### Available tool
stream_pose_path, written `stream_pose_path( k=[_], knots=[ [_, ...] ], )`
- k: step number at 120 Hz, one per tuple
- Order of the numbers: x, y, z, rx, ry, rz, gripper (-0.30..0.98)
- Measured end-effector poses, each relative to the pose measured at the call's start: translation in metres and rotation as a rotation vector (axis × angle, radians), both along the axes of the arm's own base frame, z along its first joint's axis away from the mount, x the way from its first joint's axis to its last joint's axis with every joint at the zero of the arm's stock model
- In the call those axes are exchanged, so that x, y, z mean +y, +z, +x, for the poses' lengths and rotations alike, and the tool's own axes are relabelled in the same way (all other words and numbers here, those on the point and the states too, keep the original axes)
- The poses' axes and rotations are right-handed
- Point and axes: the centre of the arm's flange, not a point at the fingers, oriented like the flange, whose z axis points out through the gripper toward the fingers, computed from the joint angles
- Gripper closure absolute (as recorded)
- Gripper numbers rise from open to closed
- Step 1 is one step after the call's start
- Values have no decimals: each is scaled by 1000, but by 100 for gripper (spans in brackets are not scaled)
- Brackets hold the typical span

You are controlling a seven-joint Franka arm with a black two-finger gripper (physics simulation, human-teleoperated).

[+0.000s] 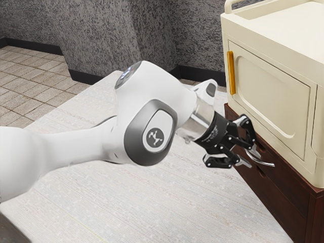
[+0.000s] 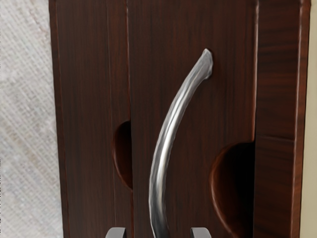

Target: Pull the drawer handle with one arm to open the drawer

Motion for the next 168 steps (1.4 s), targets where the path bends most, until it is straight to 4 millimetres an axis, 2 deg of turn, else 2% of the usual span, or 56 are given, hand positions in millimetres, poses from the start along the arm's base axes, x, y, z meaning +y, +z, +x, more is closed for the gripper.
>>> stream_pose_path(
  k=[28,76,168],
  knots=[
    [18,-2,12,-11,17,17,61],
    [12,-7,9,-3,2,28,71],
    [33,-1,-22,38,10,86,69]
  ],
)
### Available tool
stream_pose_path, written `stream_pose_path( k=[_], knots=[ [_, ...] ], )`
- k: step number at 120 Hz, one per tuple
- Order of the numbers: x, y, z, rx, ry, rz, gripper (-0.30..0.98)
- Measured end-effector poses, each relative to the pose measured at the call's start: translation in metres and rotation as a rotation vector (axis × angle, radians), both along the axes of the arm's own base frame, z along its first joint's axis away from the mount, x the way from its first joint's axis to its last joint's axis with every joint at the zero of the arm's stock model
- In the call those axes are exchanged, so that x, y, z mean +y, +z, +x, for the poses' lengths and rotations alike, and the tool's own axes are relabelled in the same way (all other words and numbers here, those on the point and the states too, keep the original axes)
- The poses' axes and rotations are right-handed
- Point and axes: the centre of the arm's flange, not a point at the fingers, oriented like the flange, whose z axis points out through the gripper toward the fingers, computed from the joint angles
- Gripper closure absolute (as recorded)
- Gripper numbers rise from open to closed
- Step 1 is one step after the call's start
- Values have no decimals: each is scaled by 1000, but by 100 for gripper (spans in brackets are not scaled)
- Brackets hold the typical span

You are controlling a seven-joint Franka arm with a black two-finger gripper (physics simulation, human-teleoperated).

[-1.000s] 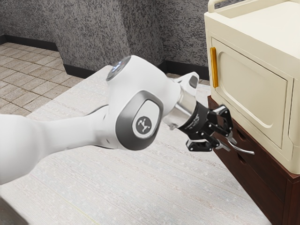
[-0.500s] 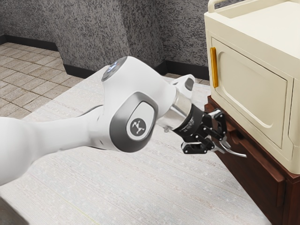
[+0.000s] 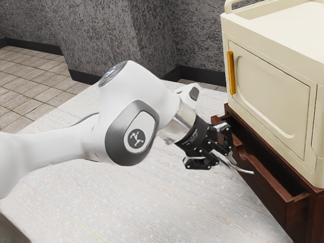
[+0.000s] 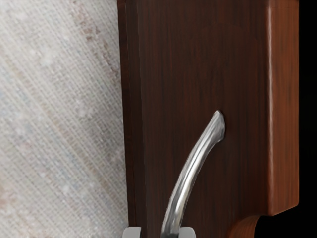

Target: Pull the drawer handle with one arm to open the drawer

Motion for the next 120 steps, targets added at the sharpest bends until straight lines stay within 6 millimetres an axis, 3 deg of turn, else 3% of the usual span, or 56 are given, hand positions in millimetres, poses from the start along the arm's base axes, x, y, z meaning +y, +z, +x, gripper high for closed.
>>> stream_pose_path(
  k=[35,46,72,120],
  knots=[
    [6,-3,-13,28,9,18,69],
    [-6,-4,-20,33,-15,22,69],
    [-4,-3,-23,44,-14,26,70],
    [18,9,-24,34,14,27,71]
  ],
)
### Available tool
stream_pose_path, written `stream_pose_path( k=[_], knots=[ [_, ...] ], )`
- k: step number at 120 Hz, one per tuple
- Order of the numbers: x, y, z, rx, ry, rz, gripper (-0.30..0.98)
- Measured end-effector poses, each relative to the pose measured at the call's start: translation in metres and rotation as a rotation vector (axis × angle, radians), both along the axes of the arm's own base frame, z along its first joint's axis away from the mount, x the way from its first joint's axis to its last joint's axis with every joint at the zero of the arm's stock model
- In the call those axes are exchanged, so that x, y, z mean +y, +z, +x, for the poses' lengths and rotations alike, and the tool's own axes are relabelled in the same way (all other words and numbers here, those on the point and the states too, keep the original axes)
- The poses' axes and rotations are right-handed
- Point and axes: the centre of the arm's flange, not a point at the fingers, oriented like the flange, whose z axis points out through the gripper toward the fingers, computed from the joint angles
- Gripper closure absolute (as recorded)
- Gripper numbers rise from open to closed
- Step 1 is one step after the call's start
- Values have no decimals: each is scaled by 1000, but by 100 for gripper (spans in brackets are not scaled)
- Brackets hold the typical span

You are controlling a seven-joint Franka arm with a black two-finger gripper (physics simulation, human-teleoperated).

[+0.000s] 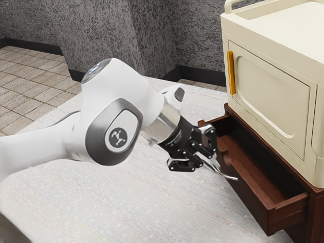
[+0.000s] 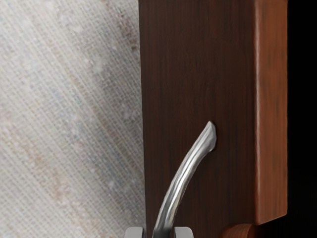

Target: Pull the drawer handle with one arm to open the drawer

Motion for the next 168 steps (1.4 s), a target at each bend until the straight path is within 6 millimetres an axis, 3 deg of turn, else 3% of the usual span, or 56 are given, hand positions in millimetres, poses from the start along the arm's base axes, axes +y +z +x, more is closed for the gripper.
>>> stream_pose_path(
  k=[53,168],
  knots=[
    [10,-5,-7,19,8,11,69],
    [17,-7,-46,29,15,51,69]
  ],
)
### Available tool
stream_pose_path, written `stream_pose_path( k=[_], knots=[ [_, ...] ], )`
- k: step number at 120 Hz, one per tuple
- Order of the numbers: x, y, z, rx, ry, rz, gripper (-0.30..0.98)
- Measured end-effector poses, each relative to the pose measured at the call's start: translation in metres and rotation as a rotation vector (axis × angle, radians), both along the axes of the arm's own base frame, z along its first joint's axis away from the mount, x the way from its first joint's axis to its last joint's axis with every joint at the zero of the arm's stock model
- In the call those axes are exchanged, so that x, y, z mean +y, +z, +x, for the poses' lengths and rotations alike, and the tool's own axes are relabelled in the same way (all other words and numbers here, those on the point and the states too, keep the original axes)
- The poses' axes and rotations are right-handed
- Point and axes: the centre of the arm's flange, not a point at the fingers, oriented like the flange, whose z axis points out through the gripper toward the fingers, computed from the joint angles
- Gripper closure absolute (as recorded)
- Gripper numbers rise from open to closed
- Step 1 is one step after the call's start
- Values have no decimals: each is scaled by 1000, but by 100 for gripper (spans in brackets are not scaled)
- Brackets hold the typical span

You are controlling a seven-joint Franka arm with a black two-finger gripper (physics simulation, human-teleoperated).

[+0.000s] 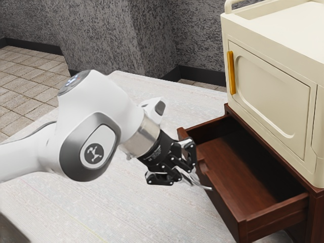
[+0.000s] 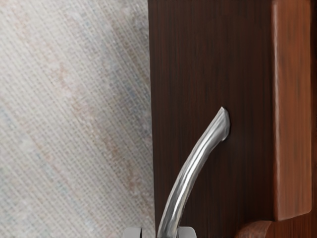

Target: Pull the drawer handle with one arm to open the drawer

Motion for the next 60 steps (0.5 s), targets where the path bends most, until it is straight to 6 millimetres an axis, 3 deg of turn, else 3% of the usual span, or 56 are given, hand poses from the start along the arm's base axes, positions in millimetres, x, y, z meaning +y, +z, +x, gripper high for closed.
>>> stream_pose_path(
  k=[44,60],
  knots=[
    [11,12,-15,-12,14,7,68],
    [42,56,-32,-56,47,-6,42]
  ],
)
